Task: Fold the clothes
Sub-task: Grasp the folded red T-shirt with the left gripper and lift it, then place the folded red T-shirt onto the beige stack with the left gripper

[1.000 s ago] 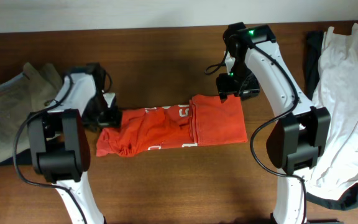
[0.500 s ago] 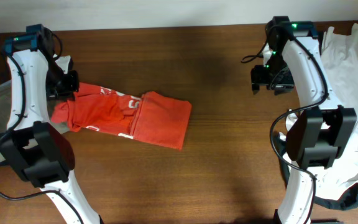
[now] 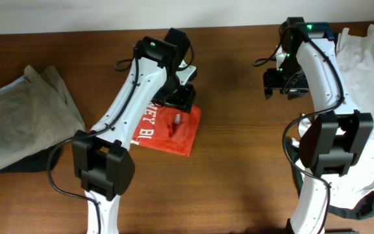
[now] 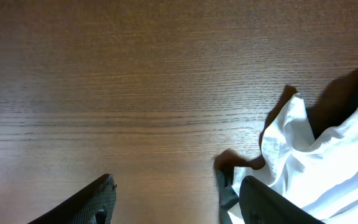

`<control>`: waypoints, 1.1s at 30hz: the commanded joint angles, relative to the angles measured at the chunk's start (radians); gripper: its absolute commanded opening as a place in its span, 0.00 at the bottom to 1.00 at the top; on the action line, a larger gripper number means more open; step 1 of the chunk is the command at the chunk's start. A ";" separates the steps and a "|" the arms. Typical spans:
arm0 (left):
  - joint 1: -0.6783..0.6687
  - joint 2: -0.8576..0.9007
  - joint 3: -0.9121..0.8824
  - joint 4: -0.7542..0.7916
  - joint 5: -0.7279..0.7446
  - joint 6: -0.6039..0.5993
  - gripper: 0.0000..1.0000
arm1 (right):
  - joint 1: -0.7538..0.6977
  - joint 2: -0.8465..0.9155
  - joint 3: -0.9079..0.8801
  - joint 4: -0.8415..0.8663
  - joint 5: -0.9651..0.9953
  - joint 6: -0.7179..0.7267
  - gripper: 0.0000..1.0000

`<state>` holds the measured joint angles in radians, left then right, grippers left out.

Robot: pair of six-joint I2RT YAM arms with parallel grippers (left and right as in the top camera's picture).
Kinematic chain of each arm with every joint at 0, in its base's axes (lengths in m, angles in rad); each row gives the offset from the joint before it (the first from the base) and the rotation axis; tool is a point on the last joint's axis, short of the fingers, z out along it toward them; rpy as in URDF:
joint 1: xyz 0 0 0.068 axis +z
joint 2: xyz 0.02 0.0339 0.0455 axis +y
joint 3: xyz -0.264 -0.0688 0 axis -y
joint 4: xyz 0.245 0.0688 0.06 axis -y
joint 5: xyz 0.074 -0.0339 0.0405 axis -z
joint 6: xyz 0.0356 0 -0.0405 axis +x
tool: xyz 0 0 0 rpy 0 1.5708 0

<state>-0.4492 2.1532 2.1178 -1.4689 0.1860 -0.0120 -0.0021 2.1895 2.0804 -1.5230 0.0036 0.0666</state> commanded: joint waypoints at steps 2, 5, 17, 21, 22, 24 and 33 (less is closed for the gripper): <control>0.032 0.012 0.008 -0.026 -0.145 -0.002 0.80 | 0.002 -0.018 0.010 -0.010 0.008 -0.008 0.67; 0.163 0.012 0.007 -0.023 -0.174 -0.003 0.95 | 0.002 -0.018 0.010 -0.010 0.008 -0.008 0.68; 0.359 0.465 0.007 -0.066 0.356 0.433 0.42 | 0.002 -0.018 0.004 -0.015 0.008 -0.008 0.68; 0.377 0.468 0.010 -0.089 0.330 0.432 0.00 | 0.002 -0.018 0.004 -0.014 0.008 -0.008 0.68; 0.391 0.468 0.022 -0.089 0.330 0.418 0.01 | 0.002 -0.018 0.004 -0.014 0.008 -0.008 0.68; 0.446 0.468 0.150 -0.119 0.272 0.343 0.00 | 0.002 -0.018 0.004 -0.015 0.009 -0.008 0.68; 0.868 0.408 0.751 -0.219 -0.142 0.101 0.00 | 0.002 -0.018 0.004 -0.033 0.009 -0.008 0.68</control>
<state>0.3344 2.6080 2.8540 -1.6844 0.0933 0.1242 -0.0021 2.1895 2.0796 -1.5501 0.0032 0.0662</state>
